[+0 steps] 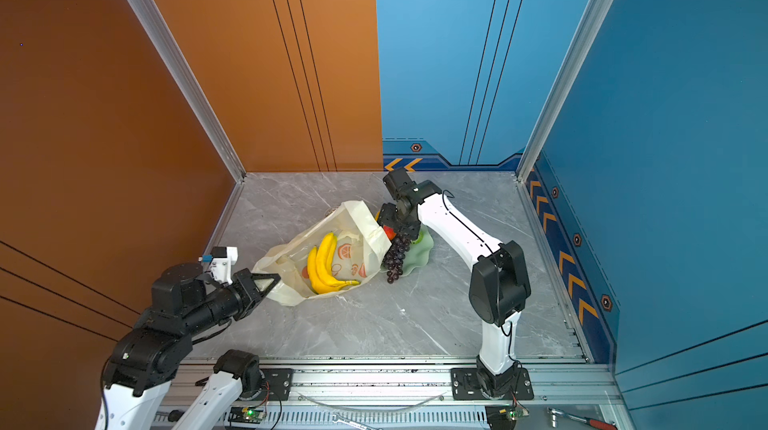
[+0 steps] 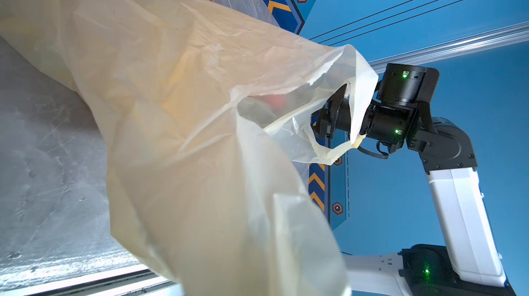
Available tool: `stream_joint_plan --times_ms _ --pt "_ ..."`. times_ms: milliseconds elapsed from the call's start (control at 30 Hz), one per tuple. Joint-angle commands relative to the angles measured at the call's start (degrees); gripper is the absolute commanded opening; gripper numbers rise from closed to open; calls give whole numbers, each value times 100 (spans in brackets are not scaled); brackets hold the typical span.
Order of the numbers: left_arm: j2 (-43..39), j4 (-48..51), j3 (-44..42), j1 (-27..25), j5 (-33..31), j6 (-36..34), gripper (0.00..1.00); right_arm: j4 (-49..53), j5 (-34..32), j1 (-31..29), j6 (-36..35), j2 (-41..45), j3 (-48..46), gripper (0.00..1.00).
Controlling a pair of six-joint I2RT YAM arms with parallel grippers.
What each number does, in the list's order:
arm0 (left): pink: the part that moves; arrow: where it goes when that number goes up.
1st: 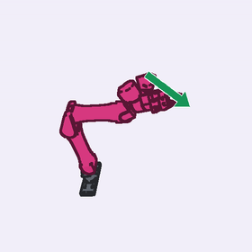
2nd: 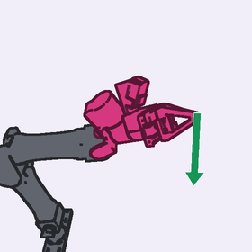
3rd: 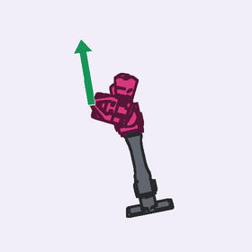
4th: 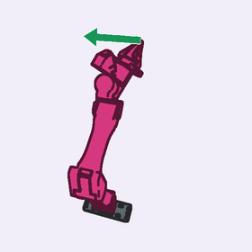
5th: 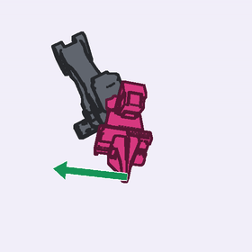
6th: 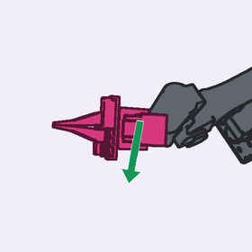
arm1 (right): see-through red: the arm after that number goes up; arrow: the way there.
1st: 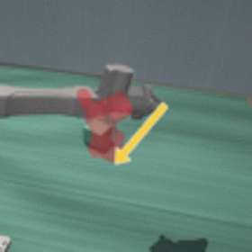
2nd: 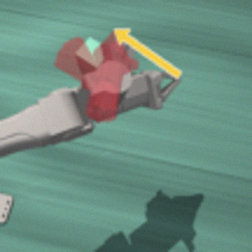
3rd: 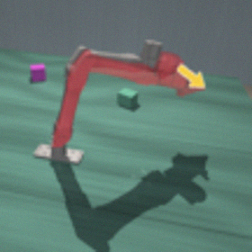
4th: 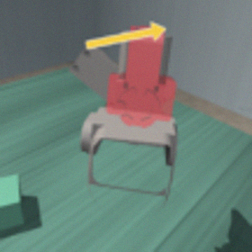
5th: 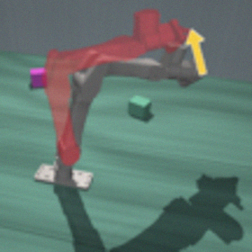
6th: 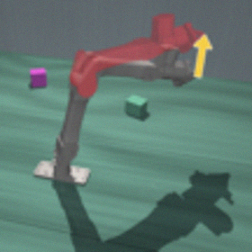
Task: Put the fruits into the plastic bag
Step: 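Lower the right gripper onto the red-yellow mango on the plate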
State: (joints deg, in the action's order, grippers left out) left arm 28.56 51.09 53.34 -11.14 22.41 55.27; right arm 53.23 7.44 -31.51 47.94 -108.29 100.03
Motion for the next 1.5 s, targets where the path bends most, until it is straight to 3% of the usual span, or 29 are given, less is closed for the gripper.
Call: stream_joint_plan --times_ms 0,233,1000,1133,1333,1467 --pt "-23 109 122 61 -139 -71 0 -125 -37 -13 185 -149 217 74" --pt "-71 122 116 79 -222 2 0 -163 -109 -60 128 -461 449 67" --pt "113 112 150 138 -186 -84 0 -189 -202 -80 233 -873 342 69" --pt "149 120 176 164 -125 -121 0 -206 -206 -75 241 -877 333 65" --pt "159 117 166 209 -91 -147 0 -238 -184 -58 259 -792 324 47" --pt "149 126 143 234 -31 -130 0 -252 -193 -24 242 -687 324 46"
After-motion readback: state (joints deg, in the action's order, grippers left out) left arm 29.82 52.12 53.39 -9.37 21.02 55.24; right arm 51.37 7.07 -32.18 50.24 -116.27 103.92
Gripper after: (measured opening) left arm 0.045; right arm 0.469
